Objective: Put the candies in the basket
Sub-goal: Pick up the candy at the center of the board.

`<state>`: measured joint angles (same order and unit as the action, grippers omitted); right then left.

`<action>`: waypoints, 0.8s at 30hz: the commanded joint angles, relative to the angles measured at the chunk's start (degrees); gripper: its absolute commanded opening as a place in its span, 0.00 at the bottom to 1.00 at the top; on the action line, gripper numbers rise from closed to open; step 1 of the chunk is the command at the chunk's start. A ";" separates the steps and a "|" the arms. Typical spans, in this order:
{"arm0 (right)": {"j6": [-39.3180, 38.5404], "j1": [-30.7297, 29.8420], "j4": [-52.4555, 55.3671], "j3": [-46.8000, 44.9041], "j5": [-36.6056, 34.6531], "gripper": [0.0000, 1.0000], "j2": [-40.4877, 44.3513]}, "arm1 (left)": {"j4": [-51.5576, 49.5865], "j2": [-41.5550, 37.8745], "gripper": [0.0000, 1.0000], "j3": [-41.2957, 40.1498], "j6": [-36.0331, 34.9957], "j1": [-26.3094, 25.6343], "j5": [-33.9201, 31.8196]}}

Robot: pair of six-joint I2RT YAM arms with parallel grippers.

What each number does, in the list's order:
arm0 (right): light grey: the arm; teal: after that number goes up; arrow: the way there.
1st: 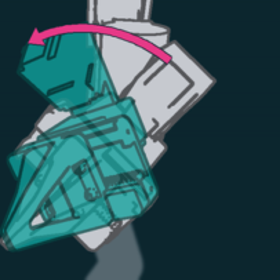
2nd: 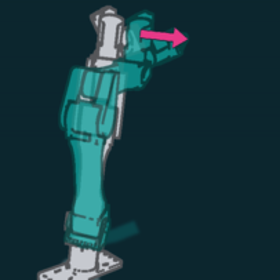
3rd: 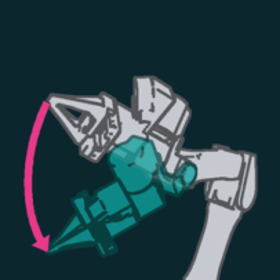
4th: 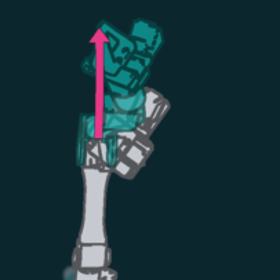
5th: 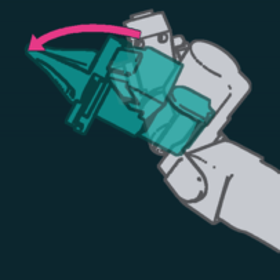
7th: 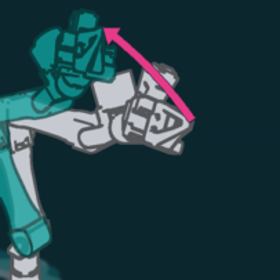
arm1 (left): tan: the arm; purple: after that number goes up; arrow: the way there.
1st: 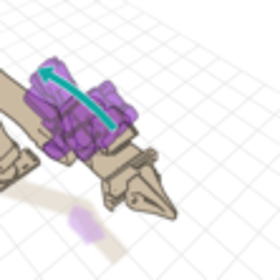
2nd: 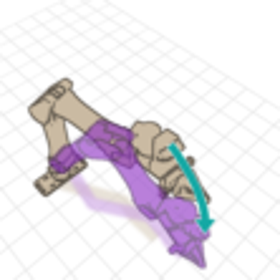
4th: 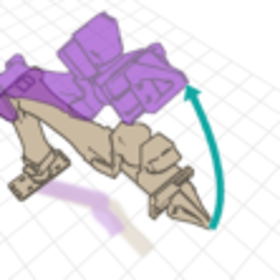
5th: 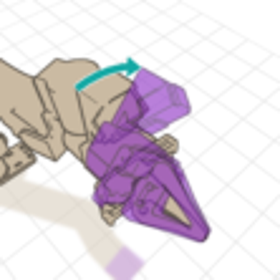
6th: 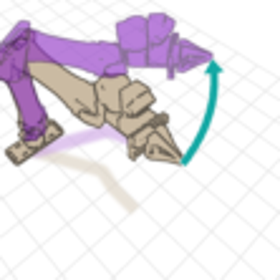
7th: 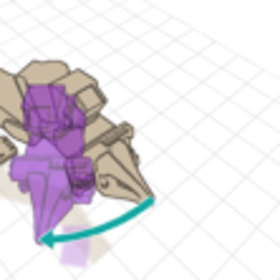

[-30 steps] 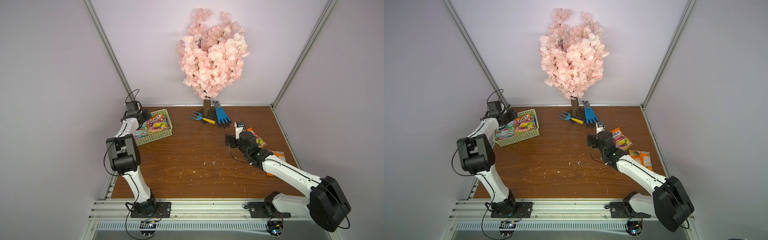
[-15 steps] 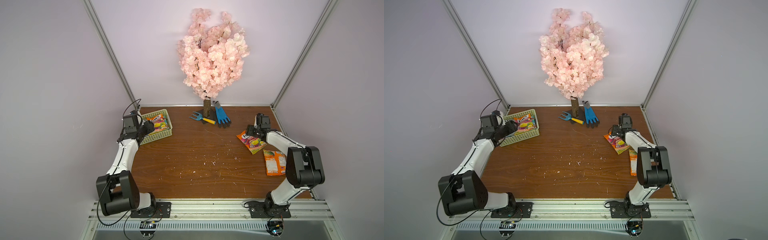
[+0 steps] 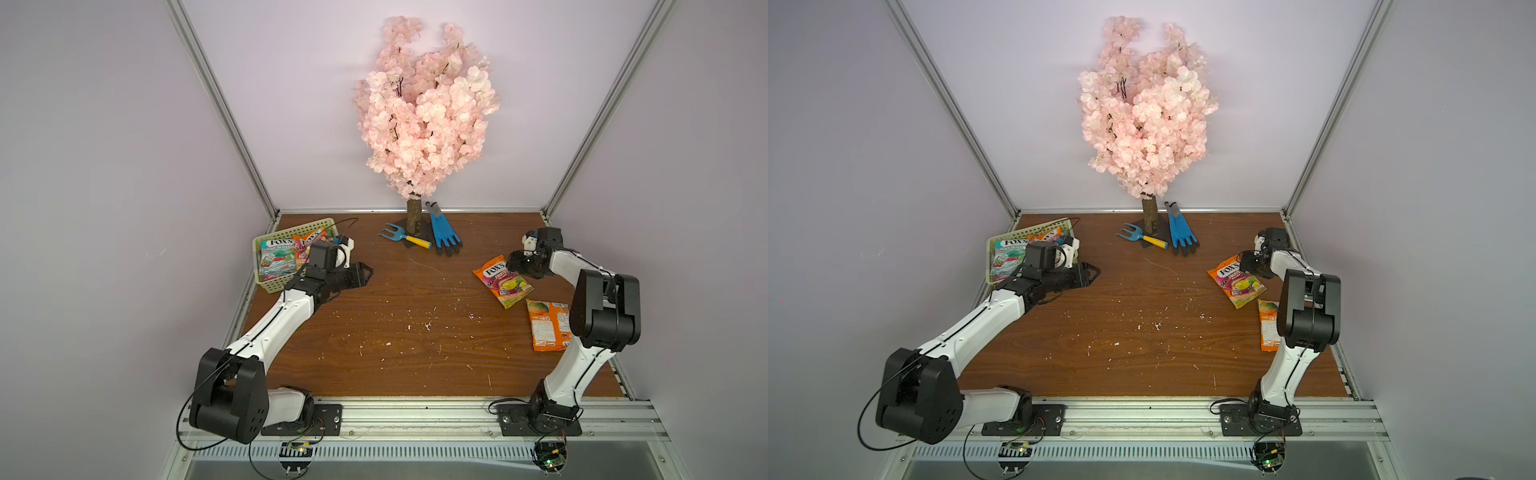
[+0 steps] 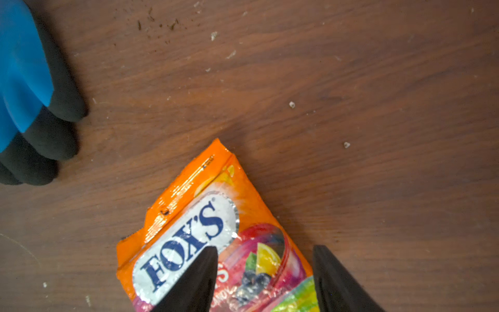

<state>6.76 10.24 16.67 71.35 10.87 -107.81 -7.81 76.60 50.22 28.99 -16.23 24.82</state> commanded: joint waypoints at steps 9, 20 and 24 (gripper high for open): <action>-3.87 0.51 2.23 -2.45 6.43 0.57 -1.96 | 14.19 9.84 0.48 -1.71 10.10 -11.46 -10.44; -0.46 -10.46 -1.36 -9.22 15.01 0.21 2.04 | 29.26 12.46 0.47 -9.59 16.12 -12.04 -8.21; 4.83 -17.13 -6.72 -13.25 17.34 0.11 5.02 | 33.27 14.98 0.48 -11.14 18.21 -12.09 -6.60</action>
<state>7.64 -3.11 10.59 60.75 23.64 -104.86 20.47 90.17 40.38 45.08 -27.79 17.72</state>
